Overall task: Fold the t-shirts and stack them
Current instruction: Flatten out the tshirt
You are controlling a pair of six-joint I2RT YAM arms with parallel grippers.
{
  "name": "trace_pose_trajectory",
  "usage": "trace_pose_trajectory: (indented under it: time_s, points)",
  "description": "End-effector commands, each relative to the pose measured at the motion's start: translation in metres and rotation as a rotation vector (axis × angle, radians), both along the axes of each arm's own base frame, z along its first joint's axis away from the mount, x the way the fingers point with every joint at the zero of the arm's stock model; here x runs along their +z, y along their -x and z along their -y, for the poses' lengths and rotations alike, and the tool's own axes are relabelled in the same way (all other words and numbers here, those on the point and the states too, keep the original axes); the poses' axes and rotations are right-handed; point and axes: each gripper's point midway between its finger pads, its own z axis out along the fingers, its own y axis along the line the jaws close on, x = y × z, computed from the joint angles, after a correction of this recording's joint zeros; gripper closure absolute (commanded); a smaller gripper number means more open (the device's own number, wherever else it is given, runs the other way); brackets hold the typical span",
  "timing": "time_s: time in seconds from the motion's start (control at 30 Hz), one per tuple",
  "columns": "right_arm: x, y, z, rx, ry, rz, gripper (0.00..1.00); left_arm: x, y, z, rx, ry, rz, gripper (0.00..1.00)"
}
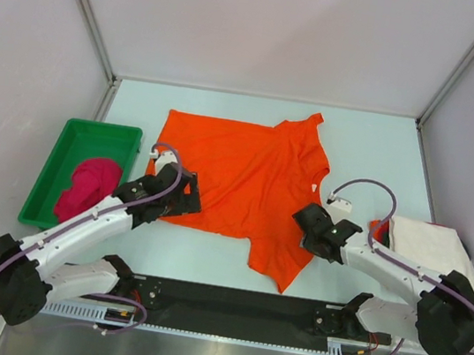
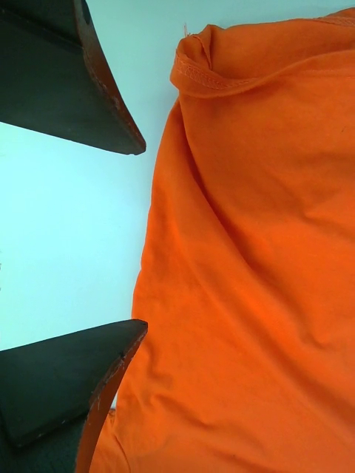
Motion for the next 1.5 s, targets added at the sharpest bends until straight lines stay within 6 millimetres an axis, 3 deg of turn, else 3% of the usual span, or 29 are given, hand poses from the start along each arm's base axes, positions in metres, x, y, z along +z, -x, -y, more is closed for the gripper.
trace_pose_trajectory:
  time_s: [0.0, 0.13, 0.2, 0.37, 0.43, 0.47, 0.5, 0.63, 0.8, 1.07, 1.33, 1.47]
  points:
    - [-0.005, -0.005, 0.001, -0.091, -0.016, 0.028, 0.45, 0.010, -0.002, 0.006, -0.034, 0.027, 0.038, 0.00]
    - [0.001, -0.014, 0.005, -0.128, 0.009, 0.075, 0.49, 0.012, -0.003, 0.001, -0.023, 0.010, 0.051, 0.00]
    - [0.017, -0.024, 0.000, -0.115, -0.021, 0.135, 0.50, 0.021, -0.008, 0.001, -0.022, 0.006, 0.078, 0.01]
    - [0.069, -0.075, -0.034, -0.027, -0.148, 0.286, 0.53, 0.042, -0.029, 0.016, -0.075, 0.030, 0.167, 0.00]
    - [0.055, -0.087, -0.039, -0.006, -0.102, 0.237, 0.56, 0.044, -0.037, 0.024, -0.089, 0.035, 0.176, 0.00]
    - [0.057, -0.096, -0.045, 0.000, -0.097, 0.236, 0.56, 0.036, -0.040, 0.026, -0.096, 0.014, 0.154, 0.01]
    - [0.040, -0.100, -0.046, 0.007, -0.059, 0.192, 0.56, 0.034, -0.044, 0.029, -0.098, 0.011, 0.147, 0.00]
    - [0.015, -0.117, -0.055, 0.020, -0.026, 0.149, 0.54, 0.013, -0.054, 0.040, -0.117, -0.008, 0.092, 0.00]
    - [-0.006, -0.132, -0.051, 0.002, -0.013, 0.110, 0.57, -0.008, -0.056, 0.045, -0.124, -0.009, 0.028, 0.00]
    - [-0.026, -0.135, -0.023, -0.079, 0.009, 0.049, 0.57, -0.032, -0.064, 0.023, -0.060, -0.014, -0.057, 0.00]
    - [-0.035, -0.128, -0.006, -0.100, 0.045, -0.008, 0.57, -0.066, -0.060, 0.019, -0.028, -0.029, -0.198, 0.01]
    - [-0.037, -0.122, 0.001, -0.104, 0.062, -0.025, 0.57, -0.086, -0.054, 0.019, -0.019, -0.040, -0.266, 0.07]
